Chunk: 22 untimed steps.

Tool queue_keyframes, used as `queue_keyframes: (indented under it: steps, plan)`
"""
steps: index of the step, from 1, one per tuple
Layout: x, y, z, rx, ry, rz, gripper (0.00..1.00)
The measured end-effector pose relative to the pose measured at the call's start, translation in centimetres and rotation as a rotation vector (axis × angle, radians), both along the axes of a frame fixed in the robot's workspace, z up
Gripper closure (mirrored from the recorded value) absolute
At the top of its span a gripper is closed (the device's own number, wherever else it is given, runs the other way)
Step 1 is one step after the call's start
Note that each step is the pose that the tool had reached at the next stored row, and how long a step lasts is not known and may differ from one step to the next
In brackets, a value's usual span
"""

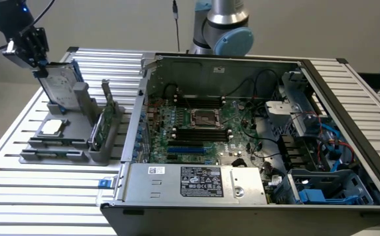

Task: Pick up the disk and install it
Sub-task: 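Pick up the disk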

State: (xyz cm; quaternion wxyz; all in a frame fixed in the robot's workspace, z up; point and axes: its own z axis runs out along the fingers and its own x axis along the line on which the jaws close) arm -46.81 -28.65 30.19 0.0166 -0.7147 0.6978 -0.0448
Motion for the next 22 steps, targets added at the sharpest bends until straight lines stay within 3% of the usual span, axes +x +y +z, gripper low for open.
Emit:
queue_keyframes:
  steps: [6,9,16,18,22]
  plan:
    - [0.0,0.0,-0.13,0.0001,0.0,0.002,0.65]
    - [0.0,0.02,-0.13,0.0,-0.0001,0.002,0.53]
    - [0.3,0.04,0.39,0.0,0.0004,0.002,0.53]
    - [0.7,0.04,0.57,0.0001,0.0038,0.002,0.53]
    - [1.1,-0.09,0.65,0.0001,0.0175,0.001,0.53]
